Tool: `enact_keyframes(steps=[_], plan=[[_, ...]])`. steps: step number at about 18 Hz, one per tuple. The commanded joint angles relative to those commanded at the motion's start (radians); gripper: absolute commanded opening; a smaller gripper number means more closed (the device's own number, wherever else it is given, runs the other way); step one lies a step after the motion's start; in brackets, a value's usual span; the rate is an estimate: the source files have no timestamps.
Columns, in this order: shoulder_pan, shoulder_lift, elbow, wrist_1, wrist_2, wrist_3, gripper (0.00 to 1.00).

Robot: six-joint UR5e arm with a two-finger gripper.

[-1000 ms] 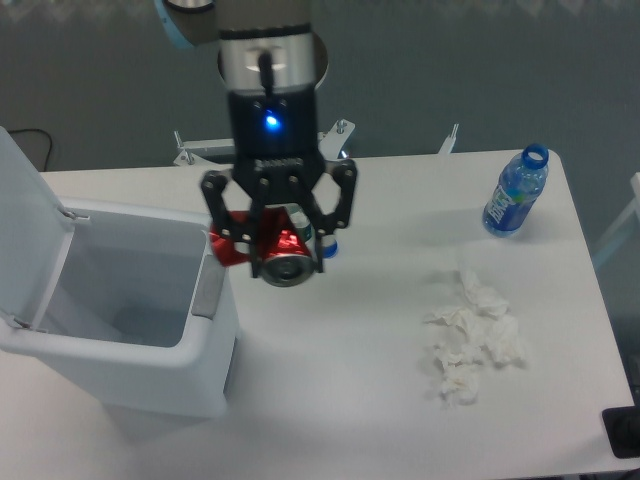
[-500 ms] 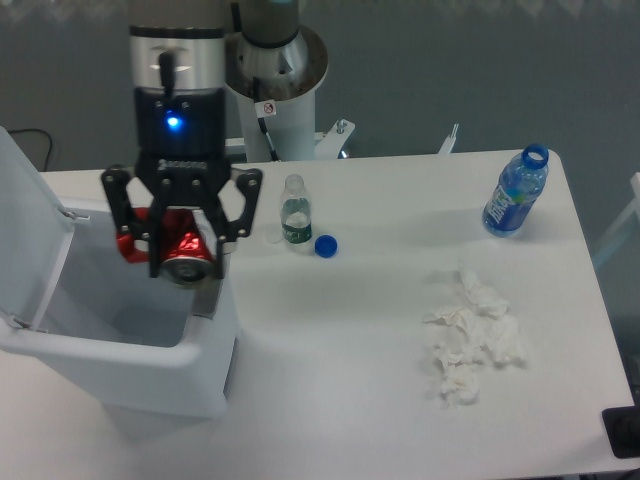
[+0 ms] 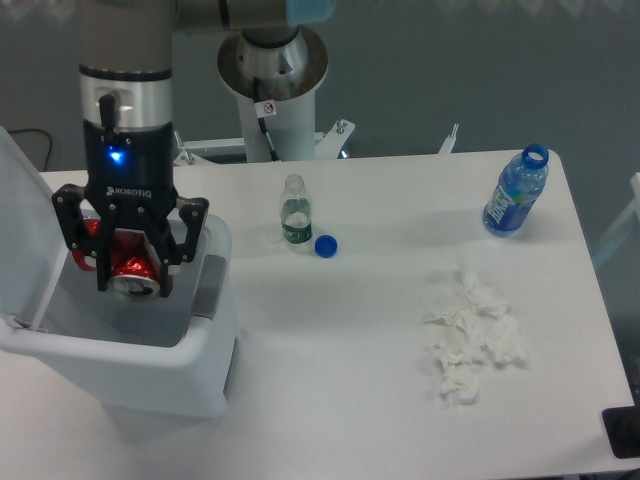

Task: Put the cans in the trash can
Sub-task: 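Lower the held red can down into the trash bin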

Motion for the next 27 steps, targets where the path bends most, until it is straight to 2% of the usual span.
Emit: enact_keyframes(steps=[5,15,27], plan=[[-0.006,-0.011,-0.003,0.0,0.0,0.0,0.61],[-0.012,-0.015,-0.049,0.002,0.002,0.023,0.61],[-0.023,-0.037,-0.048,0.002,0.002,0.034,0.64]])
